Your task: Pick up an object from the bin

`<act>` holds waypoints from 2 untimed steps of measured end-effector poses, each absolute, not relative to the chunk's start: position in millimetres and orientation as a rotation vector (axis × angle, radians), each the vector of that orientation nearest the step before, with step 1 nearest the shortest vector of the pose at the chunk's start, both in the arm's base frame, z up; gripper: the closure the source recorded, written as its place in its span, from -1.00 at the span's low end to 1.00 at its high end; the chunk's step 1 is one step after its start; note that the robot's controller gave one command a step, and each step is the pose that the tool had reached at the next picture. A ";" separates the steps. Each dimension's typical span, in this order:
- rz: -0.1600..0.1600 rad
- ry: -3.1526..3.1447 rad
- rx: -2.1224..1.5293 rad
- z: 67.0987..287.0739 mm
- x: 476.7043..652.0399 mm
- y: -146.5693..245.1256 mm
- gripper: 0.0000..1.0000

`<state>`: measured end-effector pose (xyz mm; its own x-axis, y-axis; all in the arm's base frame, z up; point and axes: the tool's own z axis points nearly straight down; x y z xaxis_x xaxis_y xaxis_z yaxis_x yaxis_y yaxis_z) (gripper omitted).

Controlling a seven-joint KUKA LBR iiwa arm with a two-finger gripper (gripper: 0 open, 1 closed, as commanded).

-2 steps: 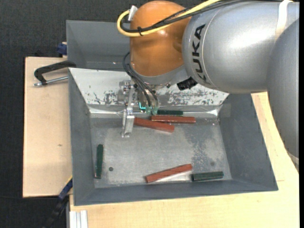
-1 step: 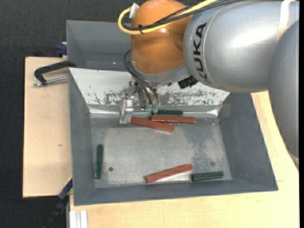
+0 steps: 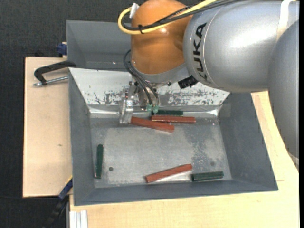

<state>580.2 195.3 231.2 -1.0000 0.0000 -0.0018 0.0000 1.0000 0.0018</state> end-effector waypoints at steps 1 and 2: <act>0.006 3.133 0.047 181.8 585.4 206.4 1.00; 0.005 3.137 0.082 141.9 599.9 207.6 -1.00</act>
Offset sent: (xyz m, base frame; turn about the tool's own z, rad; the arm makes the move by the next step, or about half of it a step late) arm 0.0188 0.0109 -0.0906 0.0532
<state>599.9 207.6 141.9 -0.9986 0.0521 -0.0037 0.0521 0.9986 0.0034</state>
